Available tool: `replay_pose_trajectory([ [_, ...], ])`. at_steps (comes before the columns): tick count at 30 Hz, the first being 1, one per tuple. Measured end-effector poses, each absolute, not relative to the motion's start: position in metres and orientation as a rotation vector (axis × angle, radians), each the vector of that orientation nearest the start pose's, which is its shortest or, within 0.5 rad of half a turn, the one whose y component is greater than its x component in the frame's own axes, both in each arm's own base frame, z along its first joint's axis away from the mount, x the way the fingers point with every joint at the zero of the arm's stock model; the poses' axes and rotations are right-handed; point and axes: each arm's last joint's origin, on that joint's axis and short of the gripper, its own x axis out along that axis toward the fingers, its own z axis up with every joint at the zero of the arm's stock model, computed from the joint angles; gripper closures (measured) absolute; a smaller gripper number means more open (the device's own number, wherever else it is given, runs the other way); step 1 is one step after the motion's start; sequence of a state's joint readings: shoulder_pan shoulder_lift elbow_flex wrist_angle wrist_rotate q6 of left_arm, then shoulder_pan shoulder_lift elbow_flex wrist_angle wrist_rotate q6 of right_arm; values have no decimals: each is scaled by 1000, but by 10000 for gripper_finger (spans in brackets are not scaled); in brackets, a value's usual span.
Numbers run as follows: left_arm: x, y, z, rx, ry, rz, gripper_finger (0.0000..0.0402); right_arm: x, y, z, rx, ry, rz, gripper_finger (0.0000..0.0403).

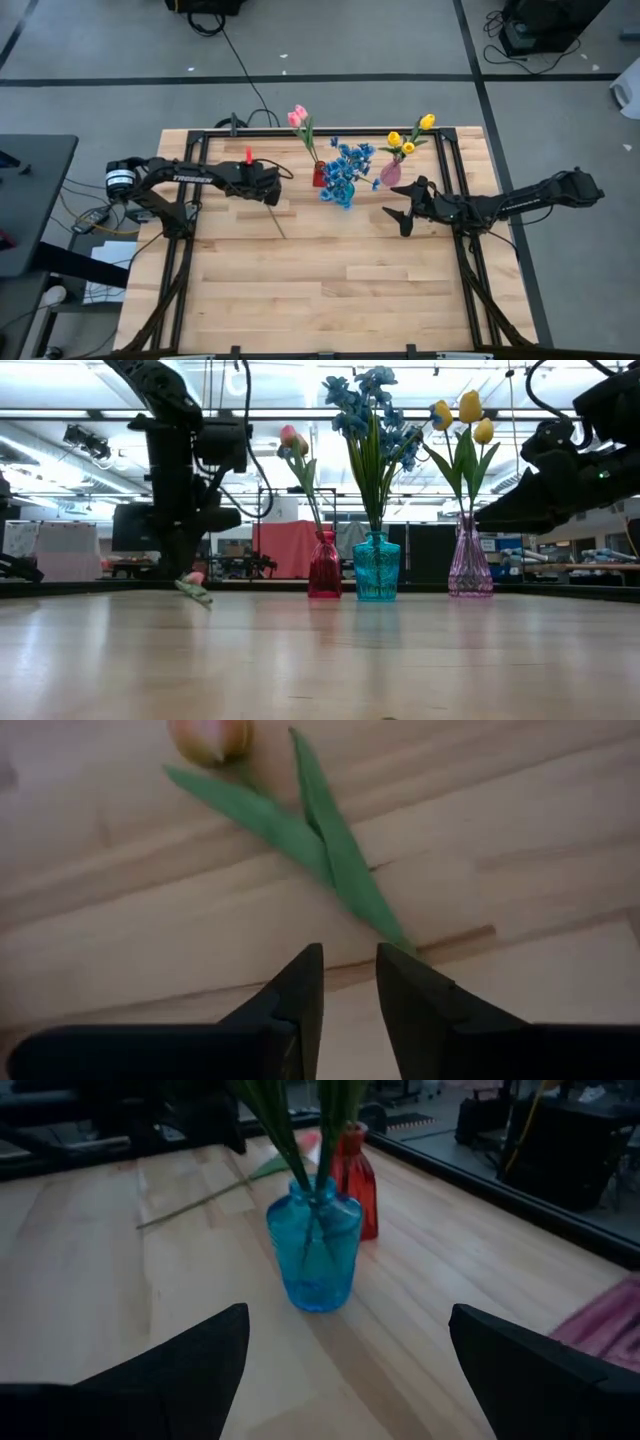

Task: Sort flowers into vase by color
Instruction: Put the pink flower into the red vase

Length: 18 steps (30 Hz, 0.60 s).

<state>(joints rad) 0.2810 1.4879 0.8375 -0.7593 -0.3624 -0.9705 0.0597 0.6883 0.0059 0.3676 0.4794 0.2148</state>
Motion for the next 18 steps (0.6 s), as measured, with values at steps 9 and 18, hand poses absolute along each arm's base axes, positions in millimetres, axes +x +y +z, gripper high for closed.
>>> replay_pose_trajectory([
  [9,234,78,150,-832,885,1120,279,136,-3,137,100,231,-422,48],
  [18,225,85,144,-839,938,1164,279,136,-3,136,94,236,-422,48],
])
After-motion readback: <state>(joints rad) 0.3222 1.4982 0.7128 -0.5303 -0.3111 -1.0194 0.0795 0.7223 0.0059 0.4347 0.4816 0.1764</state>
